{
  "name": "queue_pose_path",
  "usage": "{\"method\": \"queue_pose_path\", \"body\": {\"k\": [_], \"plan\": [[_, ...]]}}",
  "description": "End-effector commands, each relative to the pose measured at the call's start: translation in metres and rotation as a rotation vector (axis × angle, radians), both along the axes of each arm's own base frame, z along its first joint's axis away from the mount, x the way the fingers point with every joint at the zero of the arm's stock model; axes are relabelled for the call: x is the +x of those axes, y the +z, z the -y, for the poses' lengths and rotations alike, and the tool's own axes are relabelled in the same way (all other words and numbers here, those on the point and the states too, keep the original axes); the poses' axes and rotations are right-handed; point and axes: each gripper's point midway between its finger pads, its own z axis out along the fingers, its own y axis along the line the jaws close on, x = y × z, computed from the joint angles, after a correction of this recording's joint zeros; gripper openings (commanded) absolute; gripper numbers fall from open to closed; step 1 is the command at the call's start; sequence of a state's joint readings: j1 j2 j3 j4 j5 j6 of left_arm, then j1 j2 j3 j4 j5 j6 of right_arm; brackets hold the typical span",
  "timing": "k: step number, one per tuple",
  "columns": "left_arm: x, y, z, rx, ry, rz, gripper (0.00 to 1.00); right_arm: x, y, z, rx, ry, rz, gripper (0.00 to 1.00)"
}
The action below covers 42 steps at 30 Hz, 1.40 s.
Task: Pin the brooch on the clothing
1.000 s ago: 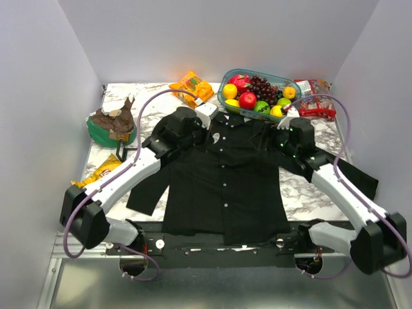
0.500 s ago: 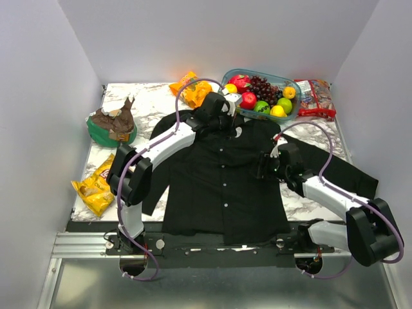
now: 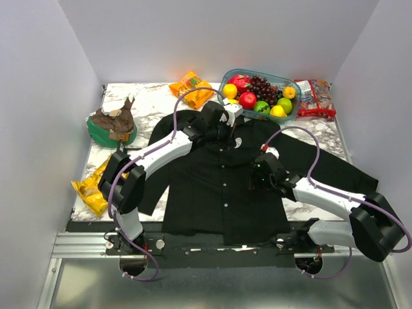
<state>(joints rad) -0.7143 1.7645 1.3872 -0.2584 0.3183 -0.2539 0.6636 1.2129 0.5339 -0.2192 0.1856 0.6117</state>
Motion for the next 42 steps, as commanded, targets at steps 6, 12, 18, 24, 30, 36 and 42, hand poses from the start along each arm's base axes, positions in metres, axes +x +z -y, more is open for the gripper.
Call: {"method": "queue_pose_path", "body": {"k": [6, 12, 18, 24, 30, 36, 42], "plan": [[-0.009, 0.052, 0.002, -0.088, -0.049, 0.084, 0.0, -0.006, -0.002, 0.022, -0.14, -0.148, -0.059, 0.6], [-0.013, 0.063, 0.002, -0.12, -0.061, 0.088, 0.0, -0.021, -0.019, 0.026, -0.234, -0.151, -0.134, 0.57], [-0.016, 0.068, 0.003, -0.131, -0.066, 0.093, 0.0, -0.036, -0.034, 0.024, -0.31, -0.157, -0.204, 0.4], [-0.016, 0.07, 0.002, -0.133, -0.064, 0.095, 0.0, -0.056, -0.042, 0.014, -0.286, -0.132, -0.256, 0.01], [-0.015, 0.065, 0.002, -0.125, -0.058, 0.087, 0.0, -0.075, -0.036, 0.012, -0.258, -0.126, -0.284, 0.01], [-0.013, 0.062, 0.001, -0.115, -0.049, 0.084, 0.0, -0.088, -0.021, 0.009, -0.2, -0.123, -0.287, 0.01], [-0.012, 0.055, 0.002, -0.099, -0.043, 0.076, 0.0, -0.09, 0.0, -0.004, -0.065, -0.092, -0.246, 0.05]]}}
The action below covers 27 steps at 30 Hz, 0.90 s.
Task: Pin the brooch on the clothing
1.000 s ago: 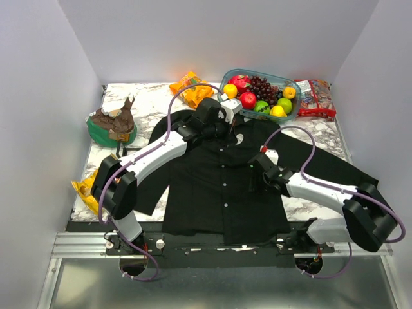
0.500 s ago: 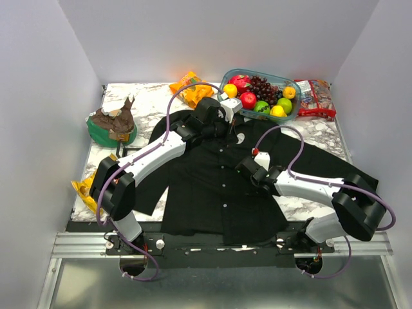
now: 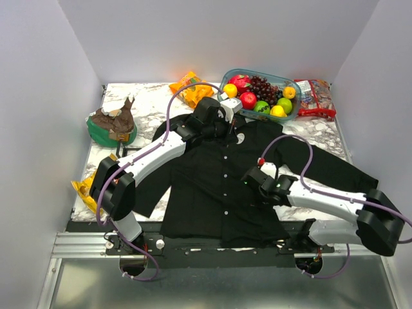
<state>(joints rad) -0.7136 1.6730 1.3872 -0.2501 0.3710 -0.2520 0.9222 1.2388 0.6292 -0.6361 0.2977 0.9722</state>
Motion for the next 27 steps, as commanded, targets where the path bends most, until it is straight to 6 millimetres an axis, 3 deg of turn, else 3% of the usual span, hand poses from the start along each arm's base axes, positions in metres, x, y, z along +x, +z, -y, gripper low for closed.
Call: {"method": "queue_pose_path", "body": {"k": [1, 2, 3, 6, 7, 9, 10, 12, 13, 14, 15, 16, 18, 19, 26, 27], "plan": [[0.001, 0.005, 0.001, -0.001, 0.011, 0.016, 0.0, -0.009, 0.016, -0.005, 0.084, 0.021, 0.007, 0.07], [0.001, 0.002, 0.001, 0.008, 0.015, 0.011, 0.0, -0.003, 0.028, -0.01, 0.115, 0.026, 0.046, 0.14], [0.001, 0.0, 0.001, 0.019, 0.016, 0.016, 0.0, 0.002, 0.039, -0.012, 0.133, 0.033, 0.081, 0.3], [0.002, -0.014, 0.001, 0.073, 0.032, 0.016, 0.0, 0.038, 0.092, -0.008, 0.18, 0.038, 0.261, 0.47], [0.003, -0.02, 0.002, 0.092, 0.03, 0.017, 0.0, 0.055, 0.108, 0.006, 0.184, 0.034, 0.314, 0.49], [0.005, -0.026, 0.002, 0.116, 0.041, 0.009, 0.0, 0.084, 0.139, 0.011, 0.243, 0.028, 0.411, 0.53], [0.006, -0.032, 0.003, 0.129, 0.04, -0.004, 0.0, 0.099, 0.147, 0.024, 0.247, 0.022, 0.438, 0.54], [0.01, -0.036, 0.003, 0.149, 0.057, 0.0, 0.0, 0.123, 0.161, 0.03, 0.251, 0.009, 0.486, 0.57], [0.013, -0.046, 0.005, 0.163, 0.064, -0.011, 0.0, 0.135, 0.163, 0.038, 0.251, 0.002, 0.491, 0.58], [0.014, -0.05, 0.006, 0.17, 0.068, -0.019, 0.0, 0.145, 0.151, 0.038, 0.244, 0.004, 0.452, 0.58], [0.018, -0.049, 0.008, 0.175, 0.073, -0.021, 0.0, 0.156, 0.153, 0.037, 0.26, 0.005, 0.467, 0.58], [0.021, -0.064, 0.01, 0.199, 0.073, -0.045, 0.0, 0.166, 0.153, 0.037, 0.278, 0.011, 0.463, 0.58], [0.026, -0.068, 0.014, 0.217, 0.076, -0.063, 0.0, 0.185, 0.138, 0.036, 0.265, -0.001, 0.436, 0.58], [0.03, -0.082, 0.014, 0.248, 0.085, -0.077, 0.0, 0.192, 0.136, 0.037, 0.255, -0.009, 0.438, 0.58], [0.059, -0.108, 0.015, 0.365, 0.169, -0.053, 0.0, 0.219, 0.105, 0.036, 0.233, -0.071, 0.423, 0.58], [0.063, -0.102, 0.018, 0.372, 0.179, -0.035, 0.0, 0.223, 0.104, 0.037, 0.222, -0.078, 0.428, 0.58]]}}
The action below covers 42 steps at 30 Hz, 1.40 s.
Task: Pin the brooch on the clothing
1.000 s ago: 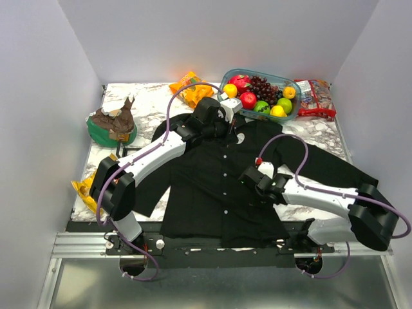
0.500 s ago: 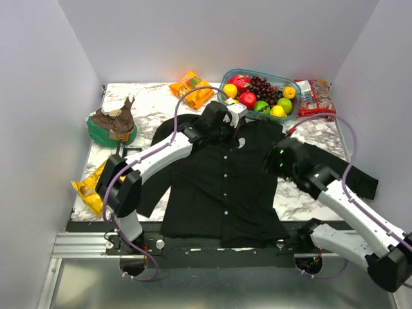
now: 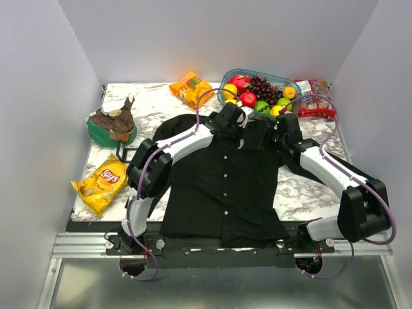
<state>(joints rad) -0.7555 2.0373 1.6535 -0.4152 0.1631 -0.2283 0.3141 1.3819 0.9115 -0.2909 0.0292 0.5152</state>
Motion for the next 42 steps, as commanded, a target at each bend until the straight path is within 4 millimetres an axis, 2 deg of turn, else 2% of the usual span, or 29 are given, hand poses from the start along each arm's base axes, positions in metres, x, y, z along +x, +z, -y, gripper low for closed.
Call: {"method": "queue_pose_path", "body": {"k": [1, 2, 3, 5, 6, 7, 8, 9, 13, 20, 29, 35, 41, 42], "plan": [[0.021, -0.009, -0.004, 0.123, 0.066, 0.058, 0.0, 0.03, 0.005, 0.001, -0.013, -0.029, 0.075, 0.58], [0.027, -0.011, -0.006, 0.155, 0.089, 0.08, 0.0, 0.032, 0.001, 0.003, -0.019, -0.035, 0.069, 0.58], [0.028, -0.005, 0.0, 0.154, 0.087, 0.097, 0.0, 0.038, 0.001, 0.004, -0.02, -0.043, 0.078, 0.57], [0.03, -0.012, 0.005, 0.182, 0.086, 0.109, 0.0, 0.046, -0.009, 0.006, -0.034, -0.048, 0.066, 0.57], [0.035, -0.006, 0.007, 0.191, 0.098, 0.131, 0.0, 0.052, -0.006, 0.005, -0.035, -0.044, 0.077, 0.56], [0.036, -0.014, 0.009, 0.206, 0.096, 0.125, 0.0, 0.055, -0.008, 0.003, -0.044, -0.035, 0.076, 0.55], [0.037, -0.014, 0.01, 0.207, 0.101, 0.124, 0.0, 0.057, -0.018, 0.003, -0.052, -0.031, 0.055, 0.54], [0.041, -0.009, 0.014, 0.199, 0.105, 0.131, 0.0, 0.06, -0.02, 0.001, -0.053, -0.029, 0.055, 0.53], [0.044, -0.02, 0.019, 0.198, 0.118, 0.111, 0.0, 0.07, -0.034, 0.001, -0.062, -0.044, 0.03, 0.5], [0.045, -0.031, 0.023, 0.198, 0.133, 0.083, 0.0, 0.071, -0.061, 0.003, -0.064, -0.086, -0.029, 0.45], [0.046, -0.039, 0.024, 0.202, 0.128, 0.076, 0.0, 0.069, -0.079, 0.006, -0.084, -0.102, -0.061, 0.42], [0.046, -0.041, 0.026, 0.194, 0.122, 0.07, 0.0, 0.069, -0.087, 0.004, -0.077, -0.1, -0.078, 0.31], [0.044, -0.042, 0.03, 0.175, 0.111, 0.061, 0.0, 0.071, -0.088, -0.003, -0.051, -0.062, -0.054, 0.12], [0.043, -0.042, 0.031, 0.173, 0.108, 0.061, 0.0, 0.073, -0.087, -0.005, -0.048, -0.055, -0.046, 0.06]]}}
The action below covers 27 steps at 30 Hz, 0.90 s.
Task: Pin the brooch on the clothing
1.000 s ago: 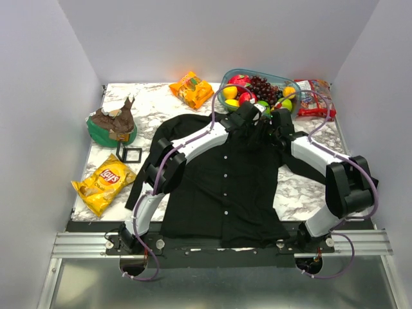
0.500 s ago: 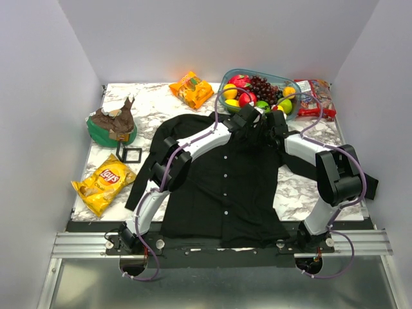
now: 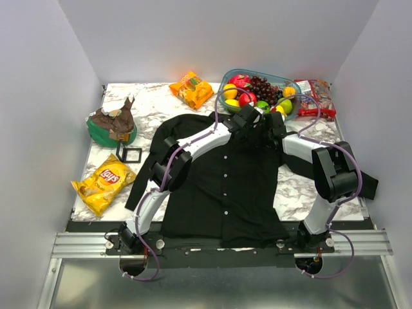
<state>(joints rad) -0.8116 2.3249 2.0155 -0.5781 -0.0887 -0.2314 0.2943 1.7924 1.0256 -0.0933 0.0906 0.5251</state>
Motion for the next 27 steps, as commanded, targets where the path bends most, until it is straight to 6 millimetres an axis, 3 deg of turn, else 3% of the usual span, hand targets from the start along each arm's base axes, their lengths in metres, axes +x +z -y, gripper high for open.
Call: {"method": "queue_pose_path", "body": {"k": [1, 7, 9, 27], "plan": [[0.001, -0.004, 0.007, -0.021, -0.005, -0.011, 0.0, 0.009, -0.003, -0.005, 0.017, 0.02, 0.033, 0.03], [0.0, -0.012, 0.007, -0.022, -0.008, -0.025, 0.0, 0.007, -0.003, -0.008, 0.038, 0.042, 0.06, 0.0], [-0.002, -0.012, 0.01, -0.039, -0.013, -0.037, 0.0, 0.011, 0.011, -0.014, 0.082, 0.052, 0.123, 0.0], [0.003, -0.026, 0.002, -0.052, 0.009, -0.08, 0.0, 0.001, 0.033, -0.042, 0.261, 0.149, 0.239, 0.01]]}}
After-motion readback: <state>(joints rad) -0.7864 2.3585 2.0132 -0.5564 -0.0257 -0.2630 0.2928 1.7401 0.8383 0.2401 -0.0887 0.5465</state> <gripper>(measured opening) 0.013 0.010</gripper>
